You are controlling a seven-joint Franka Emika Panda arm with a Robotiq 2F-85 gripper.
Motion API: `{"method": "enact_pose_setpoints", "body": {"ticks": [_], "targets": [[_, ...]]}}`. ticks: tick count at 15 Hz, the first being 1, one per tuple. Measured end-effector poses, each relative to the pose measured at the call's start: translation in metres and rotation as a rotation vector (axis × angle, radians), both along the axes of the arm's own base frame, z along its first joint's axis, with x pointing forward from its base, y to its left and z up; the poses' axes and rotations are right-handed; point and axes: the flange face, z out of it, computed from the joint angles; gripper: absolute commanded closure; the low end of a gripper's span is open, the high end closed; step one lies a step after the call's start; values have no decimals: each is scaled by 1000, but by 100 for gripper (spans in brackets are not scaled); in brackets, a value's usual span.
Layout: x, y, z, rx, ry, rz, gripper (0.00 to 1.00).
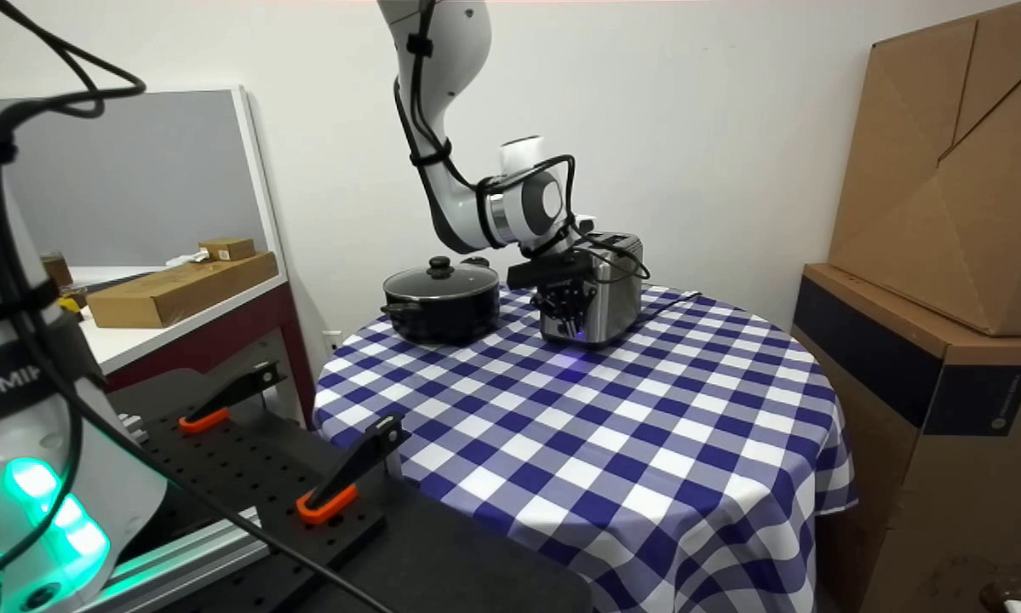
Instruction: Press a button on the toaster
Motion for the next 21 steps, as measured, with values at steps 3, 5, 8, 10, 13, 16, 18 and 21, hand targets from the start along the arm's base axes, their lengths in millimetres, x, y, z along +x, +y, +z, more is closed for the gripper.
{"method": "enact_pose_setpoints", "body": {"ticks": [3,5,8,10,13,16,18,21], "targets": [[0,0,-1,-2,-1,-5,100],[0,1,-1,-5,-2,-6,100],[0,1,-1,-9,-2,-6,100],[0,1,-1,-12,-2,-5,100],[-1,1,-8,-17,5,-3,100],[-3,0,-22,-22,17,-1,100],[-3,-1,-29,-24,22,0,100],[-1,-1,-34,-26,22,2,100]]}}
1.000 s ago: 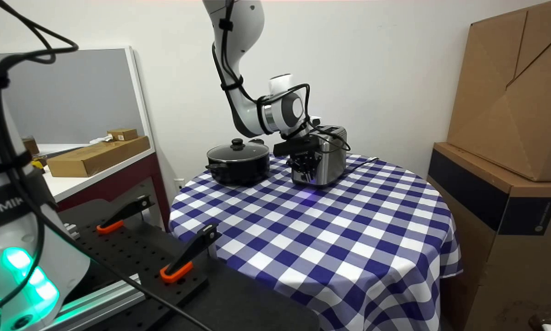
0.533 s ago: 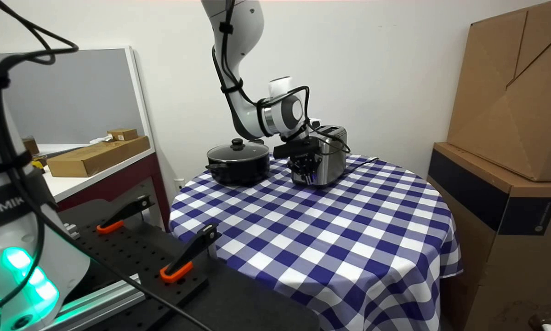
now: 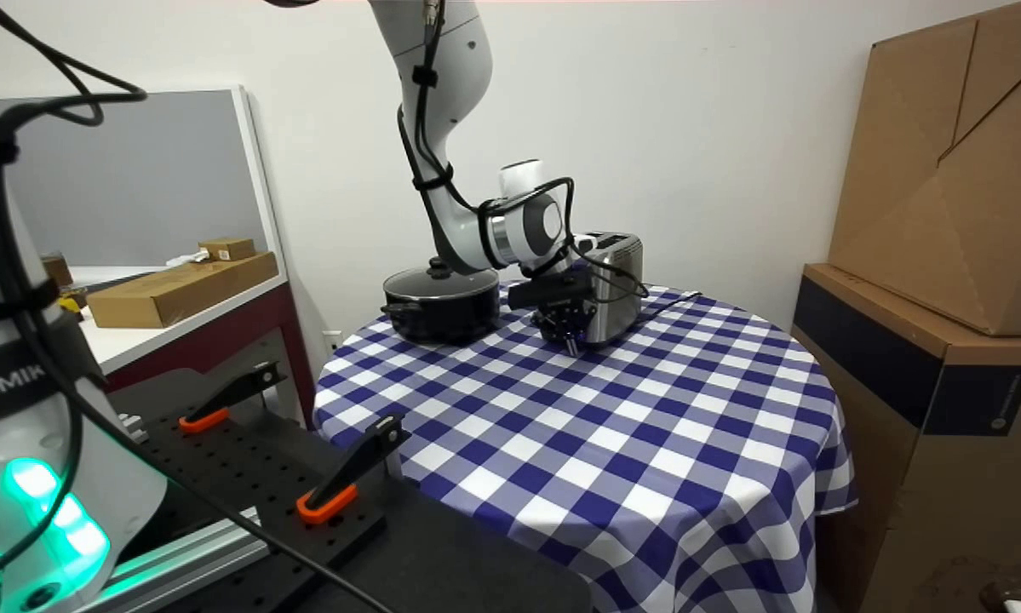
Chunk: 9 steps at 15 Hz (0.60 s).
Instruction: Press a button on the toaster
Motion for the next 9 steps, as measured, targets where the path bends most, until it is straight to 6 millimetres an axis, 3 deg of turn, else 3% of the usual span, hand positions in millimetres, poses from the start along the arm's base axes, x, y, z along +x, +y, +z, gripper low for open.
{"method": "enact_pose_setpoints", "body": {"ticks": [9], "targets": [[4,2,2,2,-9,2,100]]}}
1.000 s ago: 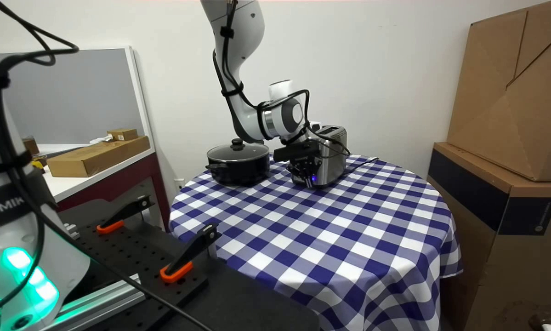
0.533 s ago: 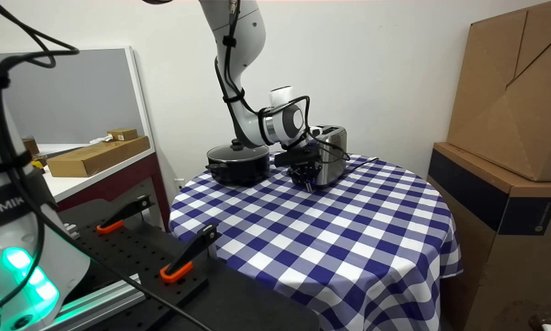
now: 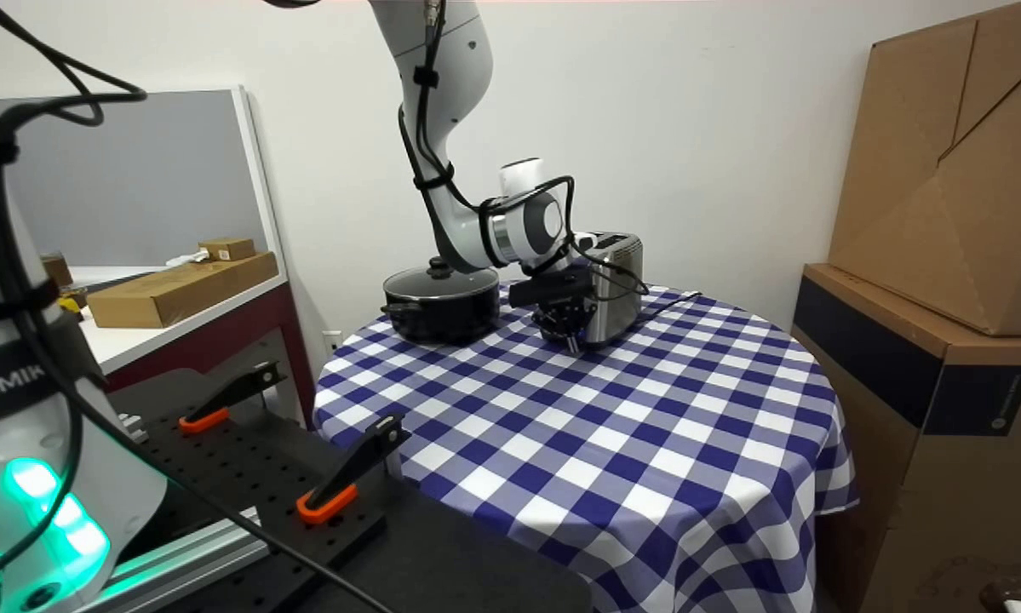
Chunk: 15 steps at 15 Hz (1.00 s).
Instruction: Press a button on the toaster
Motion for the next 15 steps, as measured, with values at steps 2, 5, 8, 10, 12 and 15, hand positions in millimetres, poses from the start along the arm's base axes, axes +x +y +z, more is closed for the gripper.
{"method": "enact_pose_setpoints", "body": {"ticks": [2,5,8,10,12,15], "targets": [[0,1,1,4,-2,0,100],[2,5,9,16,-9,1,100],[1,6,12,22,-14,2,100],[0,5,13,26,-21,3,100],[0,4,14,28,-29,1,100],[0,0,17,31,-39,-3,100]]}}
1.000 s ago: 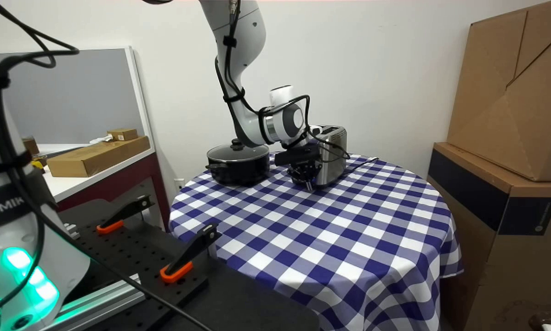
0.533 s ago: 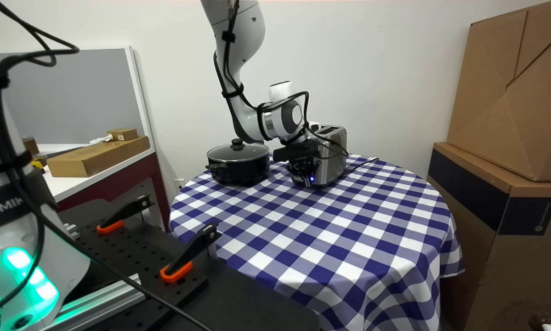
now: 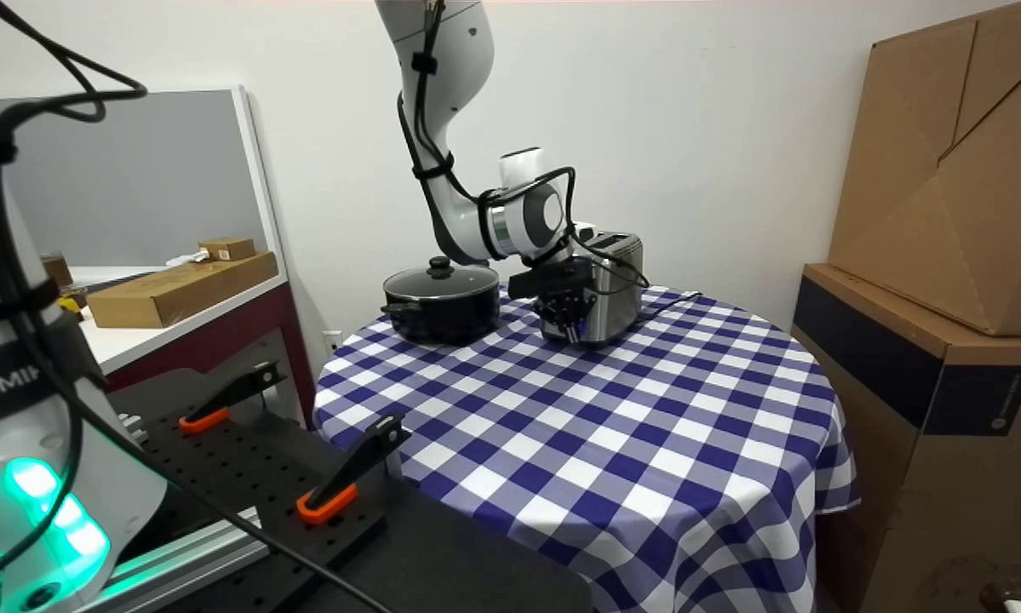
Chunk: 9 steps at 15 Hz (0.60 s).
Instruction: Press a button on the toaster
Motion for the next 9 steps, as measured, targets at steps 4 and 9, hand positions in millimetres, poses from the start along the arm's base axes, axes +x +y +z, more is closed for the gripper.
{"method": "enact_pose_setpoints", "body": {"ticks": [4,9], "targets": [[-2,-3,0,10,-24,0,100],[-8,-3,0,26,-70,12,100]]}}
